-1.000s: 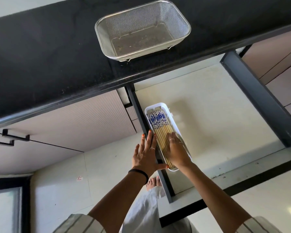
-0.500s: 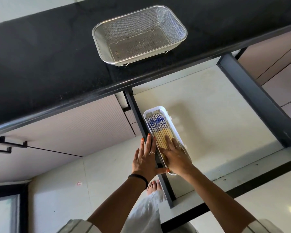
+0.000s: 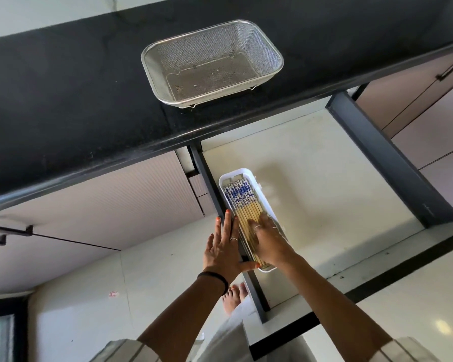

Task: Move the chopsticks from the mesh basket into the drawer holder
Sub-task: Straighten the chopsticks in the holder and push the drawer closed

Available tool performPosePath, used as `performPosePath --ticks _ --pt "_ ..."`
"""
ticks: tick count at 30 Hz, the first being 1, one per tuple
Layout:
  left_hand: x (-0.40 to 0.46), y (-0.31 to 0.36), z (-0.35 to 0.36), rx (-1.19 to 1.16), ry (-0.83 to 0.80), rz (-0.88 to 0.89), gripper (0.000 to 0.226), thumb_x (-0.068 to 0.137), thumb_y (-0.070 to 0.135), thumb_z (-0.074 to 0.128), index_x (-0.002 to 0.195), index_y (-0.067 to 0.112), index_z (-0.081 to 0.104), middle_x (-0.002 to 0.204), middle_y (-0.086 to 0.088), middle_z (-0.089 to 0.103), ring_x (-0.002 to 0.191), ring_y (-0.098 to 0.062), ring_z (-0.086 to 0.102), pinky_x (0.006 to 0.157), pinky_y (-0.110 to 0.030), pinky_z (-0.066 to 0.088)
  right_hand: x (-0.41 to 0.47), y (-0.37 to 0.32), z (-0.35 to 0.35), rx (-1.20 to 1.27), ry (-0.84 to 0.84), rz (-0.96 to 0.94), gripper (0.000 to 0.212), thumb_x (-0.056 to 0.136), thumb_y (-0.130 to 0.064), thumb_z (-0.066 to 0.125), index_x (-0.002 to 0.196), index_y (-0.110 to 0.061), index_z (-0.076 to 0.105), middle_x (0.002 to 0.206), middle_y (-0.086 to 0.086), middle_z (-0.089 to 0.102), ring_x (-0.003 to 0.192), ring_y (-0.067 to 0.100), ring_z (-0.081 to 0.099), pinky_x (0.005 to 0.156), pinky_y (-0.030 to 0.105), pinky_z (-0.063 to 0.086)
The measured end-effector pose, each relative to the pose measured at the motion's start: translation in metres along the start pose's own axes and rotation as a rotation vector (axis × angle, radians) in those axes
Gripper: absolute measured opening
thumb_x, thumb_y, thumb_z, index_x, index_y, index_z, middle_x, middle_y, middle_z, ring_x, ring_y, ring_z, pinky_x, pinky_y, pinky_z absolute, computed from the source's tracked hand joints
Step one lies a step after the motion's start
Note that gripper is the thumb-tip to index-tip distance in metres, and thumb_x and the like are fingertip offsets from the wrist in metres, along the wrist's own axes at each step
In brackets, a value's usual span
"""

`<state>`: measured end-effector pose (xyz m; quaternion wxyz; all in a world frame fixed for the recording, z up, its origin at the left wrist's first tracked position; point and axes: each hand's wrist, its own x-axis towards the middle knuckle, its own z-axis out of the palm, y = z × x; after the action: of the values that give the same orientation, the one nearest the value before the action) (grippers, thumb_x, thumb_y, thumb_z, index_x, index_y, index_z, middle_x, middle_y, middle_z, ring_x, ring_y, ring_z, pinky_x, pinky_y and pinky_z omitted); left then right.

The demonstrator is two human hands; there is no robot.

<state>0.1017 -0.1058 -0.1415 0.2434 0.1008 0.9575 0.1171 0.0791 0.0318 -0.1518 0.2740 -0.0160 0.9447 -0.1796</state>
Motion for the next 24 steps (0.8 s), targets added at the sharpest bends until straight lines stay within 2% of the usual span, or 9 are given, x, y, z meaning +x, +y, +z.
performPosePath --ticks 2,5,7,9,11,14,16,21,24 --pt "0.0 -0.001 0.001 0.005 0.002 0.001 0.124 0.07 0.073 0.058 0.149 0.016 -0.018 0.156 -0.004 -0.026 0.145 -0.029 -0.016 0.12 -0.043 0.01 0.001 -0.004 -0.006 0.121 0.007 0.051 0.057 0.093 -0.017 0.051 0.145 -0.013 0.03 0.156 0.012 0.02 0.144 0.033 0.021 0.116 0.041 0.026" --pt "0.001 -0.001 0.002 0.002 0.003 0.0 0.124 0.071 0.073 0.059 0.148 0.015 -0.019 0.156 -0.005 -0.026 0.145 -0.03 -0.017 0.12 -0.043 0.01 0.001 -0.003 -0.013 0.275 0.007 0.066 0.046 0.092 -0.012 0.049 0.137 -0.011 0.04 0.138 0.013 0.044 0.127 0.029 0.047 0.105 0.038 0.045" --pt "0.001 -0.001 0.002 0.005 0.004 0.002 0.124 0.071 0.073 0.058 0.148 0.015 -0.019 0.155 -0.005 -0.027 0.145 -0.03 -0.017 0.12 -0.043 0.01 0.0 -0.001 -0.014 0.308 -0.018 0.063 0.047 0.094 -0.011 0.045 0.14 -0.013 0.038 0.134 0.011 0.05 0.119 0.027 0.053 0.098 0.036 0.049" --pt "0.001 -0.001 0.003 0.007 0.001 0.005 0.123 0.071 0.073 0.057 0.148 0.015 -0.02 0.155 -0.006 -0.027 0.145 -0.03 -0.017 0.12 -0.043 0.01 -0.001 0.002 -0.014 0.301 -0.051 0.051 0.05 0.095 -0.011 0.043 0.144 -0.016 0.034 0.14 0.01 0.046 0.123 0.027 0.051 0.098 0.036 0.048" --pt "0.002 -0.001 0.003 0.002 0.004 0.007 0.122 0.071 0.073 0.058 0.148 0.016 -0.019 0.155 -0.006 -0.027 0.145 -0.03 -0.017 0.12 -0.043 0.011 -0.002 0.003 -0.012 0.26 -0.042 0.021 0.051 0.096 -0.01 0.043 0.145 -0.018 0.033 0.151 0.007 0.035 0.135 0.027 0.041 0.107 0.038 0.043" --pt "0.001 -0.002 0.004 -0.013 0.009 0.011 0.122 0.071 0.072 0.058 0.148 0.015 -0.018 0.156 -0.005 -0.026 0.145 -0.029 -0.017 0.12 -0.043 0.013 -0.004 0.004 -0.002 0.14 -0.002 -0.058 0.046 0.096 -0.011 0.047 0.14 -0.023 0.045 0.159 0.003 0.021 0.147 0.027 0.019 0.119 0.039 0.026" --pt "0.001 -0.002 0.004 -0.012 0.01 0.016 0.123 0.071 0.072 0.058 0.148 0.014 -0.019 0.155 -0.006 -0.027 0.144 -0.03 -0.017 0.12 -0.043 0.012 -0.007 0.006 0.005 0.021 -0.015 -0.101 0.043 0.095 -0.016 0.052 0.137 -0.023 0.049 0.16 0.003 0.017 0.148 0.029 0.013 0.121 0.041 0.022" --pt "0.0 0.0 0.002 -0.009 0.012 0.021 0.122 0.072 0.07 0.059 0.148 0.013 -0.018 0.155 -0.008 -0.026 0.145 -0.031 -0.016 0.12 -0.042 0.012 -0.012 0.006 0.008 -0.036 -0.018 -0.068 0.042 0.094 -0.02 0.054 0.136 -0.018 0.05 0.161 0.005 0.01 0.147 0.031 0.01 0.12 0.042 0.023" --pt "0.0 -0.001 0.001 -0.016 0.006 0.024 0.122 0.073 0.069 0.059 0.148 0.014 -0.019 0.155 -0.007 -0.028 0.144 -0.031 -0.018 0.12 -0.042 0.013 -0.01 0.001 0.003 0.105 0.032 -0.008 0.043 0.096 -0.017 0.049 0.138 -0.015 0.046 0.153 0.008 0.023 0.142 0.029 0.023 0.117 0.033 0.03"
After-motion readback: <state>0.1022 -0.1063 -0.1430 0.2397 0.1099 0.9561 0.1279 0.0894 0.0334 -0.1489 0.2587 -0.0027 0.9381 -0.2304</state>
